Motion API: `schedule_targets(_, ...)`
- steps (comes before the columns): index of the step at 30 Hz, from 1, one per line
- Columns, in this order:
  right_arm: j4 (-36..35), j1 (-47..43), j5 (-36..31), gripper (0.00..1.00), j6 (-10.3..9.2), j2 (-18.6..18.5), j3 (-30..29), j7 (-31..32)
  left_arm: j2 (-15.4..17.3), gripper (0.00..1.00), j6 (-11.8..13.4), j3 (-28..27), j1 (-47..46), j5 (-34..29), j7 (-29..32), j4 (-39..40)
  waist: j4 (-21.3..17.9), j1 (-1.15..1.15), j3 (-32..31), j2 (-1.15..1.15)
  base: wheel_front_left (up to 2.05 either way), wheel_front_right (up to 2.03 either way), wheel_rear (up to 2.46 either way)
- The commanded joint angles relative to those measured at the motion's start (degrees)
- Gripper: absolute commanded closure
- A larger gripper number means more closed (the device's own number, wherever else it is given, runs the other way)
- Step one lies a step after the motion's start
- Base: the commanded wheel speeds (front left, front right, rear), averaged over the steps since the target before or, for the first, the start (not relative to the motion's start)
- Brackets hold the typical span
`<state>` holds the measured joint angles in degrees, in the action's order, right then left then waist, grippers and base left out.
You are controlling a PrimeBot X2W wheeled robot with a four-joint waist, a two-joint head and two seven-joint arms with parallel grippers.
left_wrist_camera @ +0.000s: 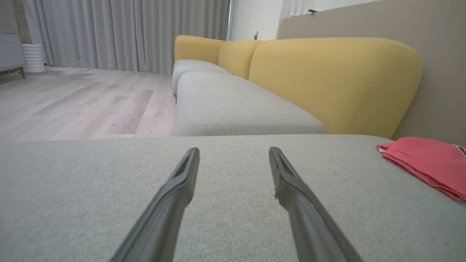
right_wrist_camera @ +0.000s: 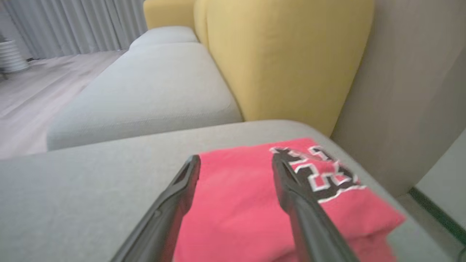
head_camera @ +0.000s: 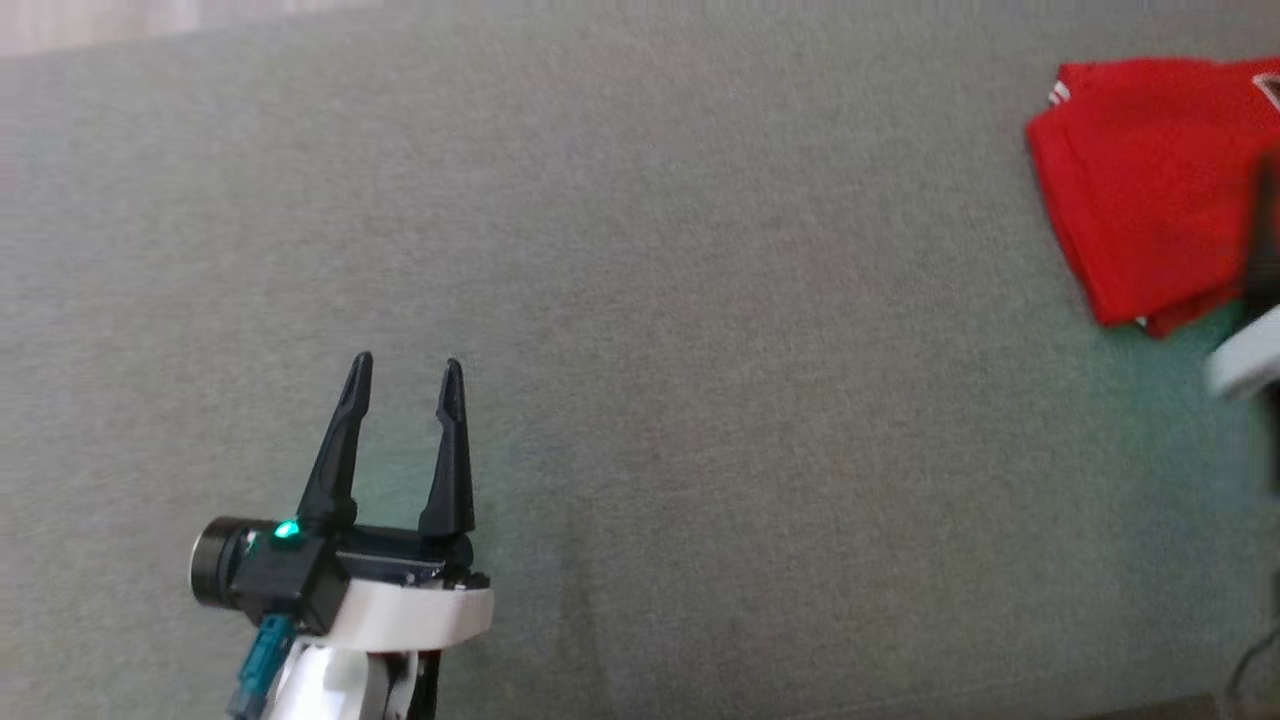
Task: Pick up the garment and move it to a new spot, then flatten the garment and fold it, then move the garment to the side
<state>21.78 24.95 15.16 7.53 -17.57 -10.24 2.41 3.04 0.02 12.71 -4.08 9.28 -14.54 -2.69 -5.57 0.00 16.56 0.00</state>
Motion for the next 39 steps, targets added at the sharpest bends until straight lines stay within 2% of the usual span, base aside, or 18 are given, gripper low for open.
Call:
schedule_targets(1, -2.2, -2.3, 0.6, 0.0, -0.04, 0.5, 2.7, -1.7, -0.2, 0.0, 0.6, -1.8, -0.1, 0.6, -0.5, 1.4, 2.1, 0.0, -3.0, 0.0, 0.0, 0.0, 0.0)
schedule_targets(6, -1.6, -9.5, 3.3, 0.0, -0.04, 5.8, 9.6, -6.8, -0.2, 0.0, 2.4, -1.4, 1.5, 1.9, -0.5, 0.4, 4.7, 0.0, -7.8, 0.0, 0.0, 0.0, 0.0)
schedule_targets(13, 1.8, -17.3, 4.3, 0.0, -0.04, 9.9, 18.0, -15.8, -0.2, 0.0, 4.5, -2.1, 6.5, 3.5, -0.5, -1.0, 6.9, 0.0, -15.3, 0.0, 0.0, 0.0, 0.0)
schedule_targets(18, 1.7, -20.5, 0.5, 0.0, -0.04, 11.1, 18.7, -17.3, -0.2, 0.0, 4.5, -2.9, 9.3, 4.2, -0.5, -1.0, 7.7, 0.0, -17.6, 0.0, 0.0, 0.0, 0.0)
schedule_targets(22, -5.1, -25.2, -4.5, 0.0, -0.04, 12.6, 17.9, -17.4, -0.2, 0.0, 4.1, -3.8, 11.1, 4.4, -0.5, -0.2, 8.4, 0.0, -19.2, 0.0, 0.0, 0.0, 0.0)
schedule_targets(25, -9.4, -29.3, -6.1, 0.0, -0.04, 13.5, 17.4, -17.4, -0.2, 0.0, 2.2, -4.2, 12.3, 4.8, -0.5, 0.9, 8.7, 0.0, -20.4, 0.0, 0.0, 0.0, 0.0)
schedule_targets(29, -12.8, -33.9, -8.2, 0.0, -0.04, 14.2, 16.0, -17.4, -0.2, 0.0, 1.0, -5.2, 13.9, 4.1, -0.5, 2.2, 8.8, 0.0, -21.8, 0.0, 0.0, 0.0, 0.0)
schedule_targets(32, -14.4, -36.5, -8.8, 0.0, -0.04, 14.6, 14.6, -17.4, -0.2, 0.0, 0.4, -6.0, 15.1, 3.4, -0.5, 2.7, 8.6, 0.0, -22.7, 0.0, 0.0, 0.0, 0.0)
schedule_targets(39, -16.0, -39.2, -6.9, 0.0, -0.04, 14.7, 15.3, -17.4, -0.2, 0.0, -0.5, -7.1, 17.6, 2.1, -0.5, 2.5, 7.9, 0.0, -23.9, 0.0, 0.0, 0.0, 0.0)
